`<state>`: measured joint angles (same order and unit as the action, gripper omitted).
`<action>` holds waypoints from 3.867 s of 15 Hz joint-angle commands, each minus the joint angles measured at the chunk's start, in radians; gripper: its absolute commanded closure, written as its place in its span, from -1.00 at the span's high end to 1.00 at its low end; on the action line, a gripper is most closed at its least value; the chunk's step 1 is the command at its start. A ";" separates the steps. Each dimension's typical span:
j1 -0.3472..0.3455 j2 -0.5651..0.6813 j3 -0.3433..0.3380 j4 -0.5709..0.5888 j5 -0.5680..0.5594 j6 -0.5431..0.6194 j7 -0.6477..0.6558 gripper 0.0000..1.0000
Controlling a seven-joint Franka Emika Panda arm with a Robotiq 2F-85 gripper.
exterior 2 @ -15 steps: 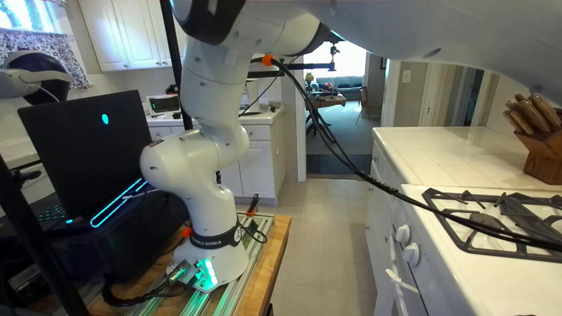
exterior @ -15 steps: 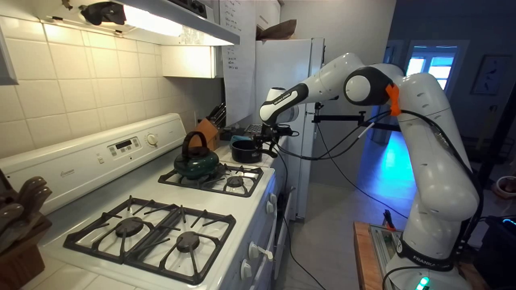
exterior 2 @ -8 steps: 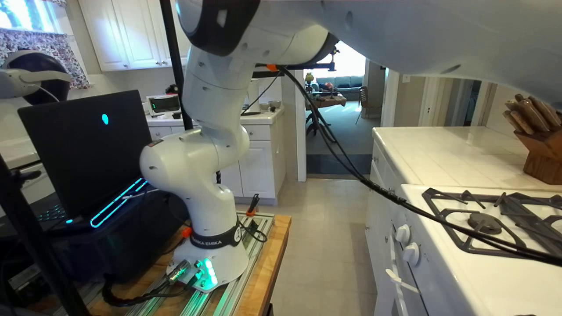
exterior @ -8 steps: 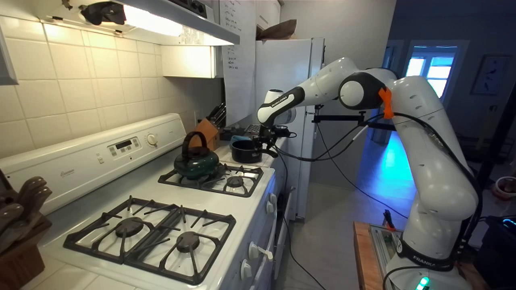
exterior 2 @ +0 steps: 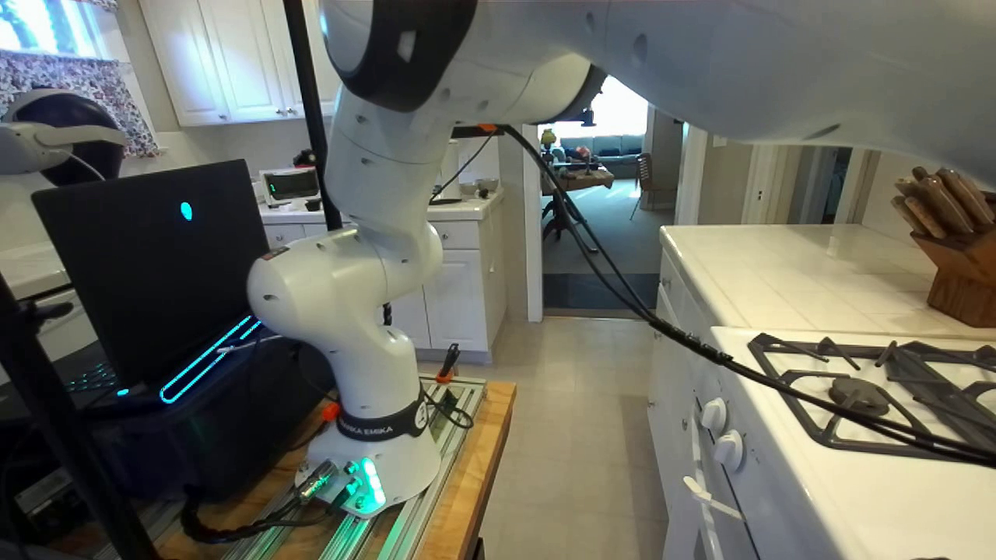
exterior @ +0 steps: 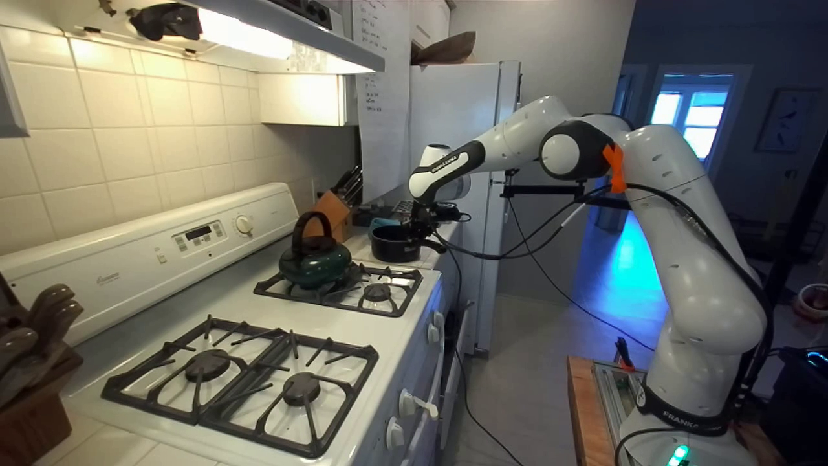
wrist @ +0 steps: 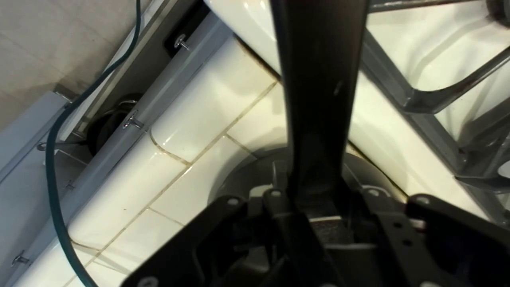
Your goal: Put the pot on the stove
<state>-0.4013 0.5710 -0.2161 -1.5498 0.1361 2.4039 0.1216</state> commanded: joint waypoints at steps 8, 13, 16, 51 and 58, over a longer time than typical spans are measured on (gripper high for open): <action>0.015 -0.053 0.013 -0.036 0.058 0.053 0.014 -0.84; 0.049 -0.081 0.008 -0.061 0.041 0.065 0.026 -0.84; 0.069 -0.097 0.006 -0.082 0.035 0.069 0.033 -0.84; 0.247 -0.330 0.012 -0.365 -0.002 -0.035 0.182 -0.84; 0.266 -0.356 0.024 -0.380 0.002 -0.085 0.209 -0.84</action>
<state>-0.1507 0.2644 -0.2063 -1.8938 0.1509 2.3375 0.2951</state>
